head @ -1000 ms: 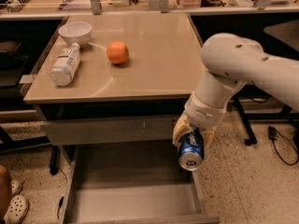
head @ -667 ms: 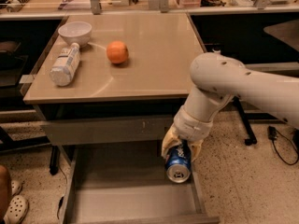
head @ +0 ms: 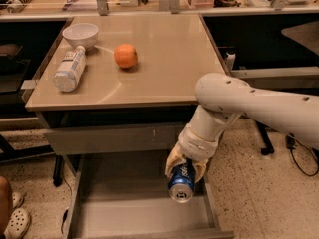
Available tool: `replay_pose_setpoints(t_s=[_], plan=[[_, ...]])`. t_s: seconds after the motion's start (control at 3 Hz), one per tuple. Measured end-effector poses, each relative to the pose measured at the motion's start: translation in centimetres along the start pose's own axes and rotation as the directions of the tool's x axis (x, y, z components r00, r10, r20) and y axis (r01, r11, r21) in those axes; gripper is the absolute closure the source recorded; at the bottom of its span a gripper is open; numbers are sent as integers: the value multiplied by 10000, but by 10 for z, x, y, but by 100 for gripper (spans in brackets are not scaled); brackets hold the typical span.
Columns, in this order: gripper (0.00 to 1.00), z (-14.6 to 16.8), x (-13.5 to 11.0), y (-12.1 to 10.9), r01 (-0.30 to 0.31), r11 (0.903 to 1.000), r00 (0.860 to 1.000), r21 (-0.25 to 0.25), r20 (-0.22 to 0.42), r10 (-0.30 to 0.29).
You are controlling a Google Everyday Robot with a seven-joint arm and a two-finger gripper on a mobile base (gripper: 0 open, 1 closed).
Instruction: Place pepsi can into middle drawer
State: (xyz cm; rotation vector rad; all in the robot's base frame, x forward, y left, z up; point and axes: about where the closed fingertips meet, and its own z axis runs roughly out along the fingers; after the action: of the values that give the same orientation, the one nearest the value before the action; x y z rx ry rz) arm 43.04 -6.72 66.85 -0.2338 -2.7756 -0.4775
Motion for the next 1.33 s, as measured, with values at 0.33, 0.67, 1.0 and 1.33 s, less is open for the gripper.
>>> replay_pose_setpoints(t_s=[0.33,0.67,1.0,1.33], plan=[[100,26,-4,2,-542,9975,9985,-451,62,546],[100,63,-15,-2,-1876,9724,9816,-1384,87,1906],[100,88,-31,-4,-2754,9438,9593,-1829,117,2822],[100,88,-31,-4,-2754,9438,9593,-1829,117,2822]])
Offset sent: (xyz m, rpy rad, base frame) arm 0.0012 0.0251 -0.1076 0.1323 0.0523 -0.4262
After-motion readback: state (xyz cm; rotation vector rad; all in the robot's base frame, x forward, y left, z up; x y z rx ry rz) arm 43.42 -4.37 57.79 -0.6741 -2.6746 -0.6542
